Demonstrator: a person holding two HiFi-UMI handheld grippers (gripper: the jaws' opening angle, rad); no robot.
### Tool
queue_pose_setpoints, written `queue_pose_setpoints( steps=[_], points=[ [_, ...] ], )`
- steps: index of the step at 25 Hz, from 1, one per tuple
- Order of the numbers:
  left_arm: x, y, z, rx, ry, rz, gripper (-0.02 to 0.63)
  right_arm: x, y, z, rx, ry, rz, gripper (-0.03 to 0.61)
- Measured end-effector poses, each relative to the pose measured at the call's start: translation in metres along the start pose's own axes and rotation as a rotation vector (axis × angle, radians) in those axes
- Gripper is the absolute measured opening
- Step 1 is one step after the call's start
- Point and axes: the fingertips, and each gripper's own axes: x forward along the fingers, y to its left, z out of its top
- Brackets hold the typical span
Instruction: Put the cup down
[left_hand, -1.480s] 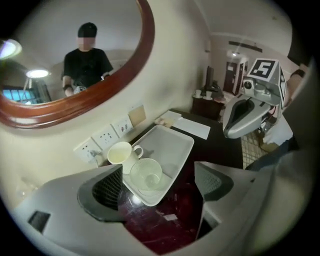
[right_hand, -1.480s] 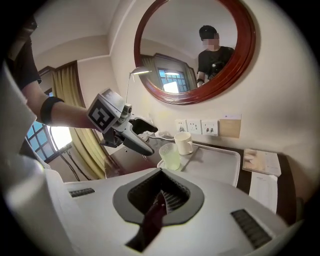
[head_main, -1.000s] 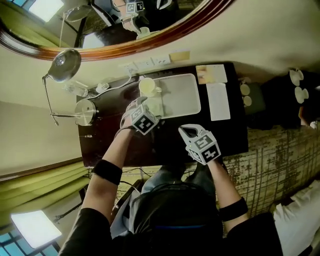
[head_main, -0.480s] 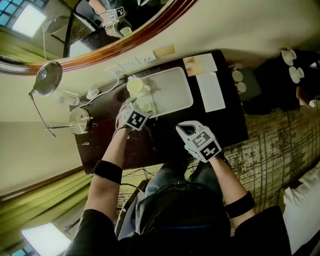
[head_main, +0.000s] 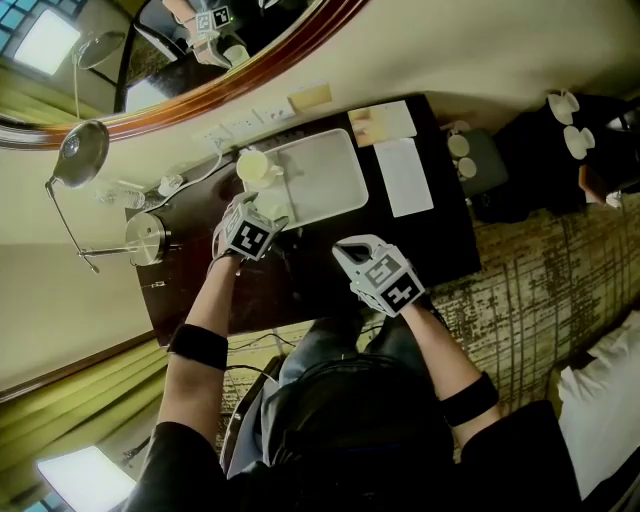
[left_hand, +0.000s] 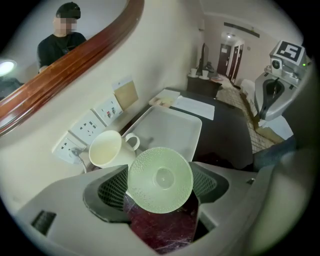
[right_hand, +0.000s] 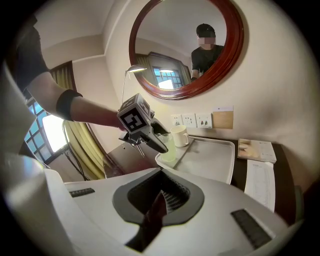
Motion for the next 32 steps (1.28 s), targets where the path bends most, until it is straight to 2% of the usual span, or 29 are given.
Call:
queue_pose_setpoints(
  steps=[6, 11, 15, 23, 32],
  points=[
    [-0.006, -0.030, 0.018, 0.030, -0.018, -0.031, 0.377, -0.011, -0.009, -0.005, 0.008, 0.008, 0.004, 0.000],
    [-0.006, -0.070, 0.046, 0.099, -0.035, -0.044, 0.377, -0.029, -0.029, -0.005, 0.010, 0.012, -0.012, 0.000],
    [-0.002, -0.105, 0.063, 0.112, -0.048, -0.062, 0.377, -0.042, -0.045, -0.007, 0.006, 0.025, -0.012, 0.000],
    [0.021, -0.167, 0.087, 0.102, -0.046, -0.107, 0.377, -0.055, -0.089, -0.019, -0.019, 0.039, -0.012, 0.000],
    [0.054, -0.192, 0.094, 0.032, -0.012, -0.095, 0.377, -0.081, -0.151, -0.023, 0.014, 0.039, -0.066, 0.000]
  ],
)
